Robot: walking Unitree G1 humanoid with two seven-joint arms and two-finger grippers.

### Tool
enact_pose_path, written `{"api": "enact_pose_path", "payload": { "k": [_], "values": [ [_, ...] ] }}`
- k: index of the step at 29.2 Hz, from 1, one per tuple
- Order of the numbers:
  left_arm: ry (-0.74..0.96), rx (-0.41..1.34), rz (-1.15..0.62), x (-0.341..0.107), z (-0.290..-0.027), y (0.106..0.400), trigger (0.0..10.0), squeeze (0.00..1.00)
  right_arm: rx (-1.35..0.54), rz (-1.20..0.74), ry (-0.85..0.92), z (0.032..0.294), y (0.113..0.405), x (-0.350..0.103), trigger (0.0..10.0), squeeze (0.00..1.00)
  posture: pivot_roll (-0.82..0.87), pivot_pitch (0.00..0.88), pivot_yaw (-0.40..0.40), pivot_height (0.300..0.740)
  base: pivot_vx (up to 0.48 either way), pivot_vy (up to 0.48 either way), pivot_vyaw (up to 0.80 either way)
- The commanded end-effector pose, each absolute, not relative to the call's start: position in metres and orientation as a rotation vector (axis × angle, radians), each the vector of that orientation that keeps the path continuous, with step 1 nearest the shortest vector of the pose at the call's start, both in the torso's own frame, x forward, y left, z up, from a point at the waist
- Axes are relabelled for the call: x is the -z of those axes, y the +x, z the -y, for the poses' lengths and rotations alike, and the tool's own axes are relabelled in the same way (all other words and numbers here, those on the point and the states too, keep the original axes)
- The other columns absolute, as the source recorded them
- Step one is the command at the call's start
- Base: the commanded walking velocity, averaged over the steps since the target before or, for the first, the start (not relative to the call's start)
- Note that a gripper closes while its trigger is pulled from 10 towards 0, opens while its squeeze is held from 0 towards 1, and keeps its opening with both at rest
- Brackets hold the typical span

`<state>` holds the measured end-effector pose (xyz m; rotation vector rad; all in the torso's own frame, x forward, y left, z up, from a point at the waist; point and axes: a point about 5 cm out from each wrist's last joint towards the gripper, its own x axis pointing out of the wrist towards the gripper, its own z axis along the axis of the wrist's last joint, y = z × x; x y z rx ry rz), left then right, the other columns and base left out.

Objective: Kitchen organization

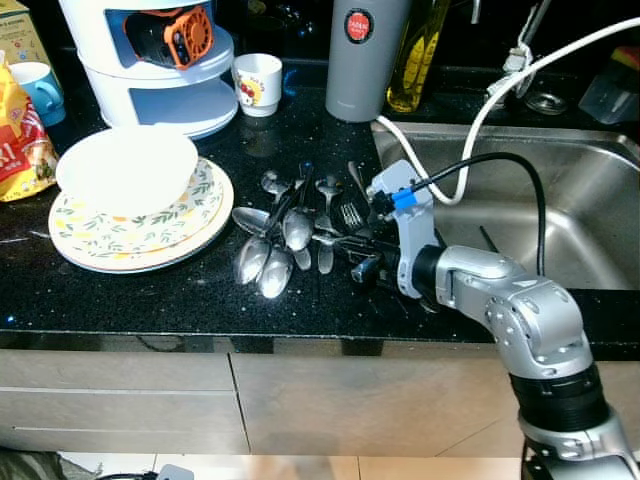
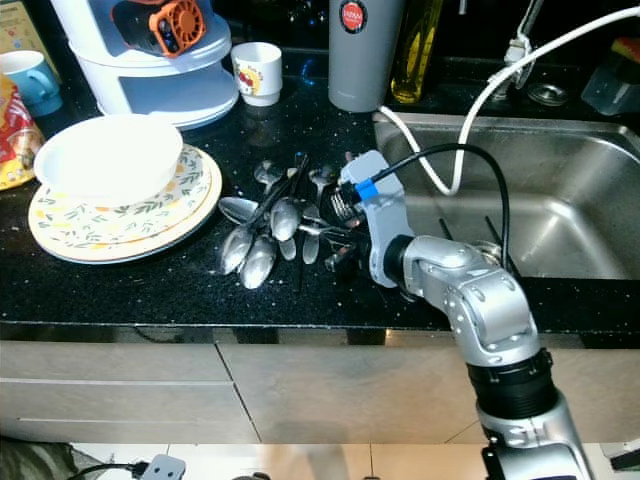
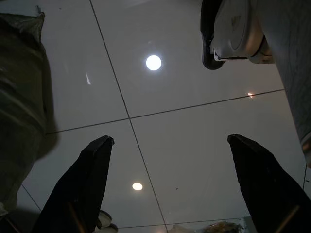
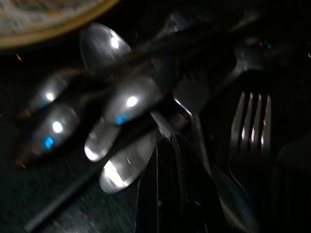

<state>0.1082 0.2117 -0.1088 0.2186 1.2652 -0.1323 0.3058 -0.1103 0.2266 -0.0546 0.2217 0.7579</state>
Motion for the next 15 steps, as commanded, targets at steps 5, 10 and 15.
{"api": "enact_pose_path", "payload": {
  "k": [5, 10, 15],
  "values": [
    [0.223, 0.136, -1.286, 0.11, -0.212, 0.102, 10.0, 0.0, -0.736, -0.18, 0.031, 0.112, 0.31, -0.235, 0.0, 0.0, 0.02, 0.108, -0.034, 0.74, 0.0, 0.0, 0.0],
    [0.226, 0.139, -1.286, 0.11, -0.211, 0.103, 10.0, 0.0, -0.726, -0.144, 0.096, 0.114, 0.311, -0.243, 0.0, 0.0, 0.02, 0.108, -0.03, 0.74, 0.0, 0.0, 0.0],
    [0.23, 0.143, -1.285, 0.11, -0.21, 0.104, 10.0, 0.0, -0.699, -0.12, 0.052, 0.118, 0.312, -0.245, 5.9, 0.0, 0.02, 0.108, -0.027, 0.74, 0.0, 0.0, 0.0]
  ]
}}
